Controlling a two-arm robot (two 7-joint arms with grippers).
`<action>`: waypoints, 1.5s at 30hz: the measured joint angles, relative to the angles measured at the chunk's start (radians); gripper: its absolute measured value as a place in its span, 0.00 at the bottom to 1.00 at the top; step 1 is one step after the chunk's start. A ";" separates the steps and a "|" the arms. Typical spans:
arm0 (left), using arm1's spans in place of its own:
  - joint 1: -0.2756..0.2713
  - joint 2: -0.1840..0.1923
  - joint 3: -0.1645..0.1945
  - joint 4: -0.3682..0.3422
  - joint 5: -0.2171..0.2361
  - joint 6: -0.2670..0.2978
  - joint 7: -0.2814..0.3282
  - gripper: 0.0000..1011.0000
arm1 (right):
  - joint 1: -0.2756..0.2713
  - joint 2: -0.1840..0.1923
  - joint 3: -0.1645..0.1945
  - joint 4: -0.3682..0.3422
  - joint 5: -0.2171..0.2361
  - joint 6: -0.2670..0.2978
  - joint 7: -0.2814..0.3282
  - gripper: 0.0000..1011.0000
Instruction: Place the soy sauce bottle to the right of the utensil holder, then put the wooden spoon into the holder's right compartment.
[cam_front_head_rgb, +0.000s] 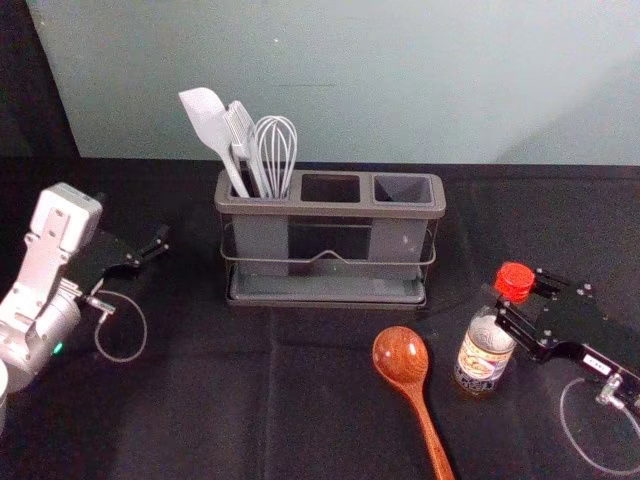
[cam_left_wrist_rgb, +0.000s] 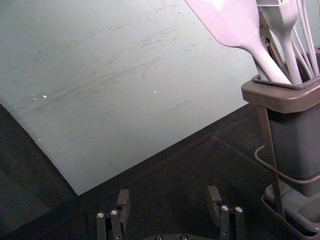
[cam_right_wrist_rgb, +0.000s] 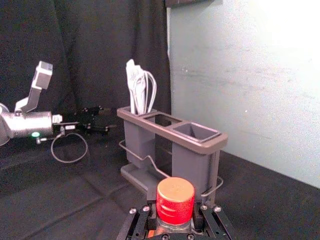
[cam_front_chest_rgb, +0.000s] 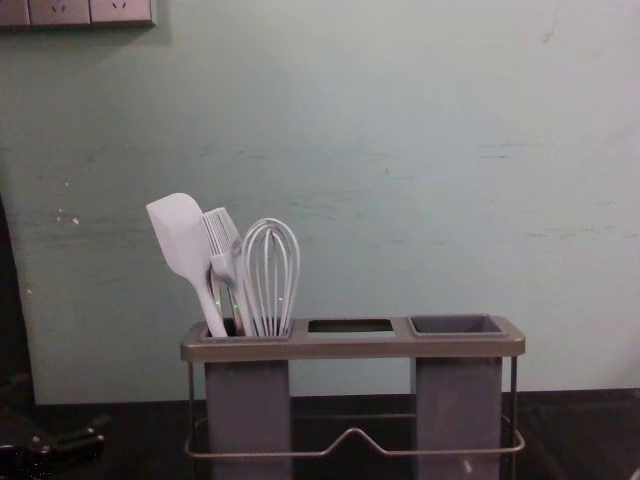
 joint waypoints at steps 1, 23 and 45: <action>0.000 0.000 0.000 0.000 0.000 0.000 0.000 0.99 | -0.004 0.001 0.004 -0.005 0.000 0.000 -0.005 0.38; 0.000 0.000 0.000 0.000 0.000 0.000 0.000 0.99 | -0.070 -0.005 0.088 -0.093 -0.025 -0.023 -0.060 0.38; 0.000 0.000 0.000 0.000 0.000 0.000 0.000 0.99 | 0.001 -0.079 0.069 -0.027 -0.065 -0.038 -0.086 0.38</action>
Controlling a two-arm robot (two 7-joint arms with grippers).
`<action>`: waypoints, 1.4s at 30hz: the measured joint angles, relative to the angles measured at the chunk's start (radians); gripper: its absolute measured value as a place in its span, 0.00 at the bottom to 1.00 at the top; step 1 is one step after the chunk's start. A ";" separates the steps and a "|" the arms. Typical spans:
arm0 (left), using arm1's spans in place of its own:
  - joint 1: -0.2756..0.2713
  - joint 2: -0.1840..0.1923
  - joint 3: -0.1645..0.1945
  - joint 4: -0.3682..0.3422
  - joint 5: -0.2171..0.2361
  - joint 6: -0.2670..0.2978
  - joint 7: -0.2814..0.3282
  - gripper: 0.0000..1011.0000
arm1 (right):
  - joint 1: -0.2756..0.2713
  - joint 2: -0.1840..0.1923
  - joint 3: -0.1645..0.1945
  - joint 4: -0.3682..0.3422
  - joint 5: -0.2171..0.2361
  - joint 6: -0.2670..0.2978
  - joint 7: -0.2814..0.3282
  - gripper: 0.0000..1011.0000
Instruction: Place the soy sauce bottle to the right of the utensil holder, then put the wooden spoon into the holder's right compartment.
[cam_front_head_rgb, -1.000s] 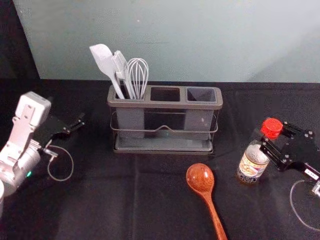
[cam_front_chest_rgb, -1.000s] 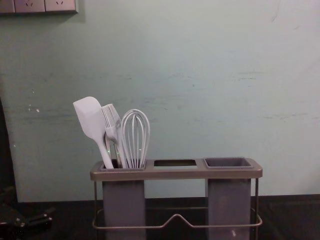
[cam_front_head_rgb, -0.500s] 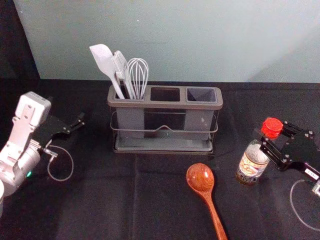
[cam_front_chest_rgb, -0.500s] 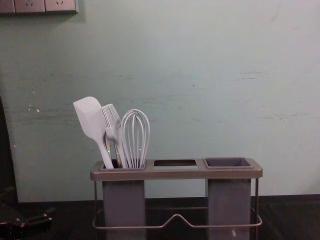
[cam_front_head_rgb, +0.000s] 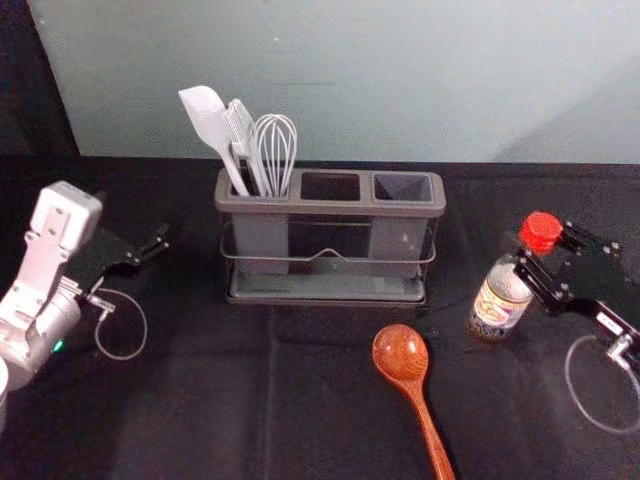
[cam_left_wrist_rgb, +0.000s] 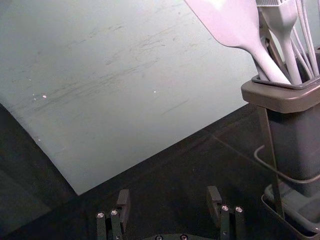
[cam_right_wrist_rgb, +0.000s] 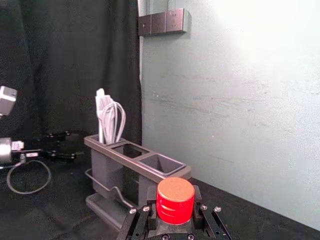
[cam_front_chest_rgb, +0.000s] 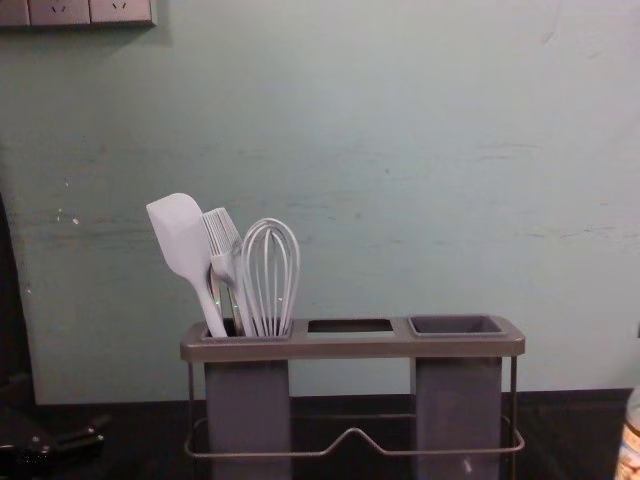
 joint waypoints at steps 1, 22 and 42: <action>0.000 0.000 0.000 0.000 0.000 0.000 0.000 0.99 | 0.010 -0.003 -0.004 0.008 -0.004 0.002 0.000 0.38; 0.000 0.000 0.000 0.000 0.000 0.000 0.000 0.99 | 0.293 -0.064 -0.120 0.290 -0.044 0.017 0.085 0.38; 0.000 0.000 0.000 0.000 0.000 0.000 0.000 0.99 | 0.357 -0.126 -0.156 0.382 -0.061 -0.015 0.068 0.38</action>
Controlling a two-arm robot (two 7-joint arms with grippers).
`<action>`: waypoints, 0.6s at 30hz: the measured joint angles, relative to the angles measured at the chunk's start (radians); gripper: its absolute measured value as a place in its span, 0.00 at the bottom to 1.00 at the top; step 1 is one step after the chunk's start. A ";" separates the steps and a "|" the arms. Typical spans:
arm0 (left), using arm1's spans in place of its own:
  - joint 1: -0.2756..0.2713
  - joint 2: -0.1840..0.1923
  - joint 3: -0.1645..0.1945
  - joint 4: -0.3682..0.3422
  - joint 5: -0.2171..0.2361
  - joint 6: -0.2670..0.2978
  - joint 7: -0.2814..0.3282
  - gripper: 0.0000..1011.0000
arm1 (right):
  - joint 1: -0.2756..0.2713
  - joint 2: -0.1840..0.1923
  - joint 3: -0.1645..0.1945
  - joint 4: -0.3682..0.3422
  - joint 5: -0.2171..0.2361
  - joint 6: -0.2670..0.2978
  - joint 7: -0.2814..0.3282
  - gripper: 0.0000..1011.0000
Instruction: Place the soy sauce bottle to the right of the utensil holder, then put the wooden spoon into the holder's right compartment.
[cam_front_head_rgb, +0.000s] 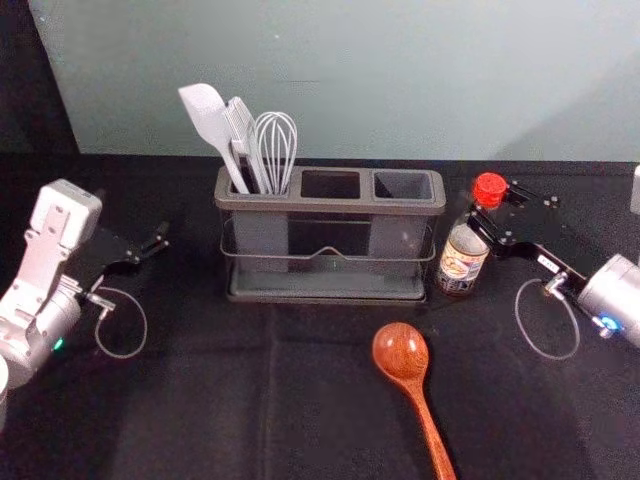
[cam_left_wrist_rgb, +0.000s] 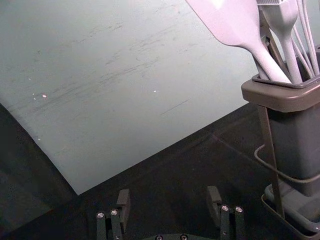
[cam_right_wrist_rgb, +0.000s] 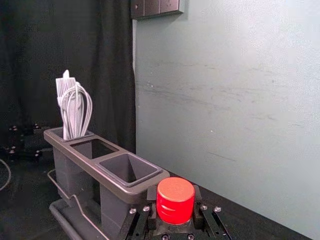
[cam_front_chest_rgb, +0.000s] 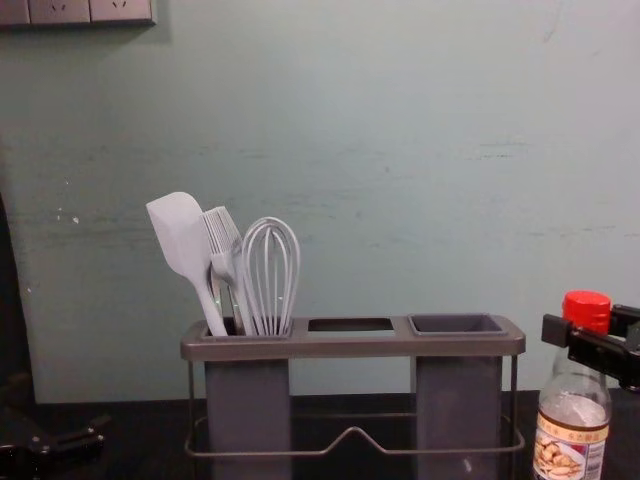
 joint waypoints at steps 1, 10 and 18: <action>0.000 0.000 0.000 0.000 0.000 0.000 0.000 0.99 | 0.000 -0.002 0.000 0.001 -0.001 -0.001 -0.003 0.38; 0.000 0.000 0.000 0.000 0.000 0.000 0.000 0.99 | -0.002 -0.016 0.005 0.013 -0.018 -0.007 -0.028 0.38; 0.000 0.000 0.000 0.000 0.000 0.000 0.000 0.99 | -0.002 -0.022 0.012 0.023 -0.024 -0.007 -0.034 0.38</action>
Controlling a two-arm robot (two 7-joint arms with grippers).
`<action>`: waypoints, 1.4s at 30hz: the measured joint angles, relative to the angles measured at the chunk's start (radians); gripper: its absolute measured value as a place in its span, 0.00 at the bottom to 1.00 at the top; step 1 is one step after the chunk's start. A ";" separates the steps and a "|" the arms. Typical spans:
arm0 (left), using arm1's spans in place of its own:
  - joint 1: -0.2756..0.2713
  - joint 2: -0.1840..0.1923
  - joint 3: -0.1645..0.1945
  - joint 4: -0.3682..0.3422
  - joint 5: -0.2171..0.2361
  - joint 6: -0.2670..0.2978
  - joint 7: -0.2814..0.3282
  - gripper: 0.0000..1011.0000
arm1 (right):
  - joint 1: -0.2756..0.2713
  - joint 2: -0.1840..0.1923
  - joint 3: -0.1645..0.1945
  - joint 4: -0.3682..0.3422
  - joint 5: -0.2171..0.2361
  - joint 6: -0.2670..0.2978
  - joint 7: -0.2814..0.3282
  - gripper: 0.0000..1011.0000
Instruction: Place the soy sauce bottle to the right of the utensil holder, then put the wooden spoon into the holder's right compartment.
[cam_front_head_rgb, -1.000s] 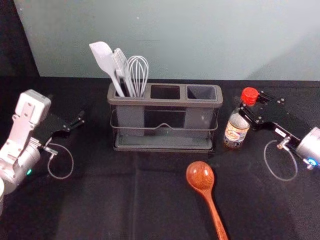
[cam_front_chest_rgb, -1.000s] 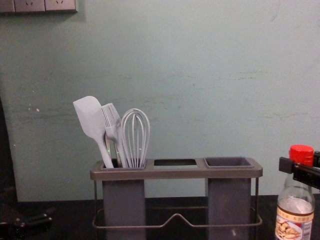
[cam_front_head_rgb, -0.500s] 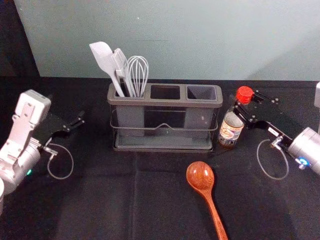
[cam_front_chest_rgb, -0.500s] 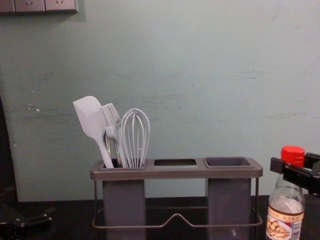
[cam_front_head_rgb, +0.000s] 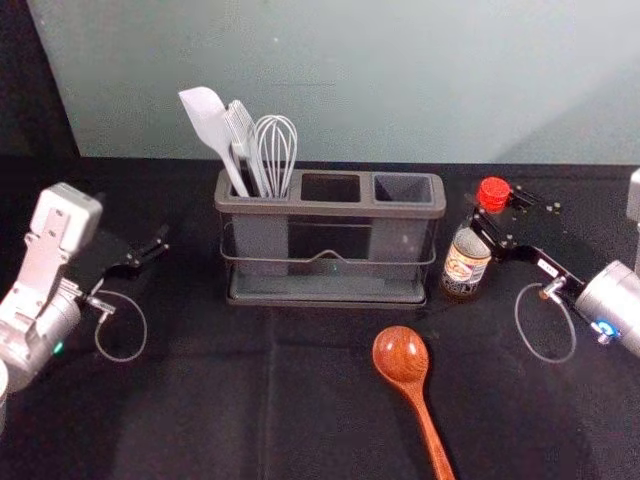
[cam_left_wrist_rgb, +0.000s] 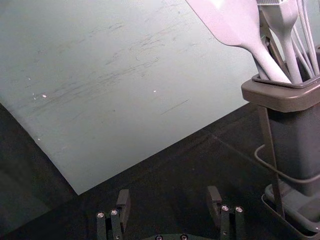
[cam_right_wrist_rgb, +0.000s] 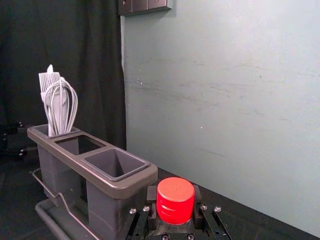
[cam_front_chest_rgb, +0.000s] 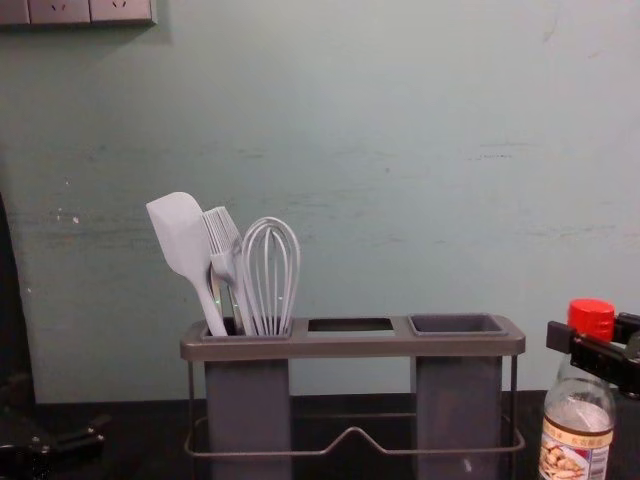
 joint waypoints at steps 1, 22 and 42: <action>0.000 0.000 0.000 0.000 0.000 0.000 0.000 0.99 | 0.000 -0.001 0.000 0.002 -0.001 0.000 0.000 0.38; 0.000 0.000 0.000 0.000 0.000 0.000 0.000 0.99 | -0.041 0.011 0.063 -0.128 0.024 -0.022 -0.017 0.91; 0.000 0.000 0.000 0.000 0.000 0.000 0.000 0.99 | -0.291 0.119 0.074 -0.444 0.014 0.022 -0.005 0.99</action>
